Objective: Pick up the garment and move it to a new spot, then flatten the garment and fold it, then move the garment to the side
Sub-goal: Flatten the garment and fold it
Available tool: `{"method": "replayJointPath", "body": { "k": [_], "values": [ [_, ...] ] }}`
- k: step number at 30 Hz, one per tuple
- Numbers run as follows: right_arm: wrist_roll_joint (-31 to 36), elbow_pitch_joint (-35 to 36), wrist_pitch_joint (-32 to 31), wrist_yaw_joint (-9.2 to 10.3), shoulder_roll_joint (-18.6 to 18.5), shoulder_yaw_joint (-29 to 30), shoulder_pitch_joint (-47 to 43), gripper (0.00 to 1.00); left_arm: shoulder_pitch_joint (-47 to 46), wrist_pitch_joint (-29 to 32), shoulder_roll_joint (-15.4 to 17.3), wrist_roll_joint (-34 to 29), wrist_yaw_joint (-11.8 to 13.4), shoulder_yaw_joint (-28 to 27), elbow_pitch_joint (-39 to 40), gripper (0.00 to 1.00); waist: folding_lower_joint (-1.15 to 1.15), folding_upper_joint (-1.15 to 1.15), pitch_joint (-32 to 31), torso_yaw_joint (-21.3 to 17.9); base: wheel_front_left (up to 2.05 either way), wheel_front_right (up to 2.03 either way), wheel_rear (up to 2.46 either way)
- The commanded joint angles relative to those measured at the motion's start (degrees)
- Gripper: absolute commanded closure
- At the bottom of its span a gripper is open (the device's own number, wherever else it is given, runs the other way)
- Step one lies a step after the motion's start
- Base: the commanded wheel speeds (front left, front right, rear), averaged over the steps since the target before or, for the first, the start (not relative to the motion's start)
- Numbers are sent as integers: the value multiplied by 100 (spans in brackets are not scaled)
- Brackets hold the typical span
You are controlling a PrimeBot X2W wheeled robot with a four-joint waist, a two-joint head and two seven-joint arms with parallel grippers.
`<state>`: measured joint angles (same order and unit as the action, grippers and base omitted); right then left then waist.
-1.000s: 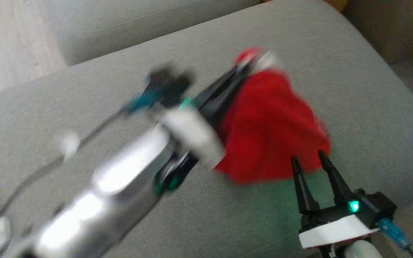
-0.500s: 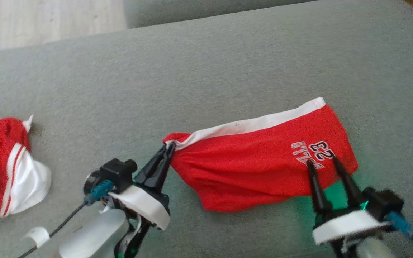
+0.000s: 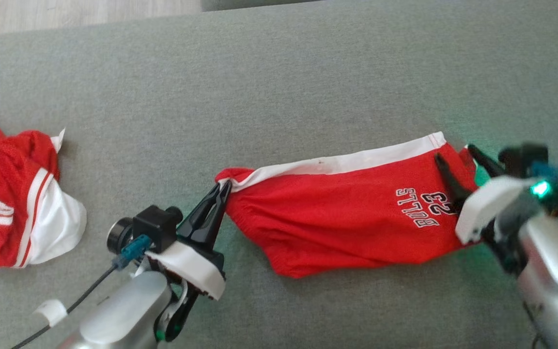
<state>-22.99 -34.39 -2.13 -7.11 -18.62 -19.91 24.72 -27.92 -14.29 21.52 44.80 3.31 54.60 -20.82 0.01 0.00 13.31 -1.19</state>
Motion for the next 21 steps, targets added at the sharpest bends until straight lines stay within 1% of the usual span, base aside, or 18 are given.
{"method": "replayJointPath", "body": {
  "k": [1, 5, 8, 14, 20, 21],
  "values": [
    [-151, 63, -260, -37, -155, -240, 220, 0, -264, -70, 51, -62, -40, -264, 80, 100, -1, 0, 39, 39, 0, 0, 0],
    [-447, -104, -850, -37, -395, -665, 587, 0, -279, -70, -82, -135, -122, -295, -12, 100, -1, 0, 90, 131, 0, 0, 0],
    [-536, -219, -1092, -37, -517, -925, 801, 0, -285, -70, -160, -201, -178, -318, -83, 100, -1, 0, 122, 187, 0, 0, 0],
    [-779, -383, -1216, -37, -534, -1240, 1094, 0, -279, -71, -269, -320, -262, -383, -176, 100, -1, 0, 164, 262, 0, 0, 0],
    [-982, -533, -1249, -37, -535, -1445, 1196, 0, -256, -71, -319, -387, -313, -442, -249, 100, -1, 0, 173, 281, 0, 0, 0],
    [-1004, -548, -1220, -37, -540, -1475, 1212, 39, -252, -71, -326, -396, -324, -456, -259, 100, -1, 0, 174, 279, 0, 0, 0]
  ]
}}
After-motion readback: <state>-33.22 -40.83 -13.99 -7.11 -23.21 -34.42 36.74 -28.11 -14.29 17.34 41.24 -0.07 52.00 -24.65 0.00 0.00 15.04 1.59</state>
